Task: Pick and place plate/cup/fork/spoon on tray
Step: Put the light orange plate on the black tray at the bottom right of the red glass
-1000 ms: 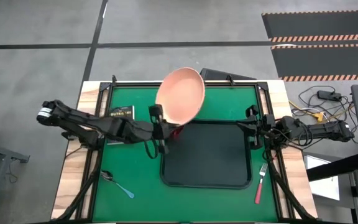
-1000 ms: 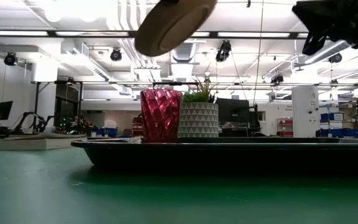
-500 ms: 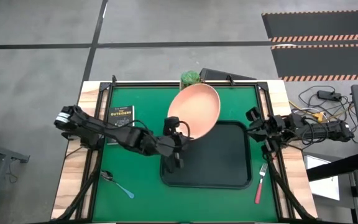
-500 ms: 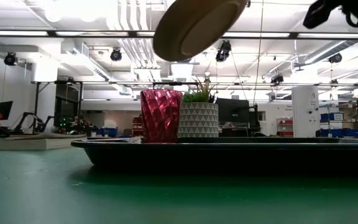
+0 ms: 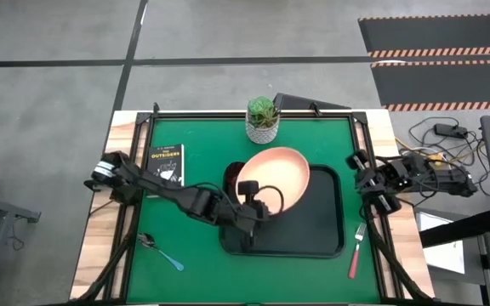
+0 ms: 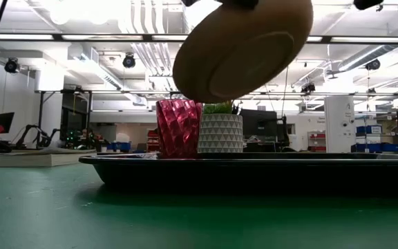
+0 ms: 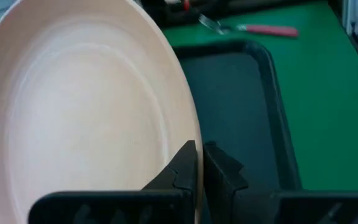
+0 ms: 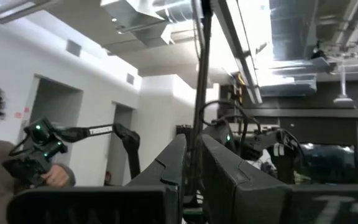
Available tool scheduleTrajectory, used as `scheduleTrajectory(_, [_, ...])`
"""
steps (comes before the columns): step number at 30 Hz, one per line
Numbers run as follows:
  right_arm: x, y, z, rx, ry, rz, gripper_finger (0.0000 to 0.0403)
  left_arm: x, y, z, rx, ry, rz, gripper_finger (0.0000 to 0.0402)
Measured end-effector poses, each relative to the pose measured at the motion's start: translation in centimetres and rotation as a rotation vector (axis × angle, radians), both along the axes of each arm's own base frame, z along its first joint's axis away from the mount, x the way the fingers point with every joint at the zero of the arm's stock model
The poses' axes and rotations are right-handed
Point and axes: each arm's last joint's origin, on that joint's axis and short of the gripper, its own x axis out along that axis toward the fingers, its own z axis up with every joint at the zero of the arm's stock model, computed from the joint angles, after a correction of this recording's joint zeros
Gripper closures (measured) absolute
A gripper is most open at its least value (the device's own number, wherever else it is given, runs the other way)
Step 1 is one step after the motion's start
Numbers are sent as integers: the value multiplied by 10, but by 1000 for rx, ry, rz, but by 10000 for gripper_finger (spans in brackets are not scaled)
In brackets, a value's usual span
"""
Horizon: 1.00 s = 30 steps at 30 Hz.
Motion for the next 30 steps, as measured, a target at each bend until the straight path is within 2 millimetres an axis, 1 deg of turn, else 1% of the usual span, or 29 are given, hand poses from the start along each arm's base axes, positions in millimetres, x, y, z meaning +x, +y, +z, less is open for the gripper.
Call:
scheduleTrajectory(4, [-13, 1, 2, -6, -49, 31, 367, 3, -14, -5, -9, 11, -19, 402])
scheduleTrajectory(6, [-19, 1, 4, -6, -81, 40, 367, 8, -21, -10, -16, 19, -36, 401])
scheduleTrajectory(8, [-18, 1, 1, -2, -55, 51, 367, 15, -28, -15, -27, 10, -54, 401])
scheduleTrajectory(11, [-18, 2, 5, -16, -46, 77, 367, 27, -36, -20, -36, 3, -82, 401])
scheduleTrajectory(15, [-13, 2, 3, -20, -10, 75, 367, 41, -41, -26, -19, 19, -92, 401])
scheduleTrajectory(17, [-13, 2, 3, -22, -10, 74, 367, 47, -44, -34, -2, 30, -101, 401])
scheduleTrajectory(20, [-13, 2, 3, -26, -14, 71, 367, 55, -44, -52, 29, 77, -106, 401])
scheduleTrajectory(23, [-13, 2, 3, -36, -22, 63, 367, 61, -37, -64, 49, 102, -93, 401])
scheduleTrajectory(30, [-13, 2, 3, -41, -27, 59, 367, 69, -27, -74, 30, 90, -47, 401])
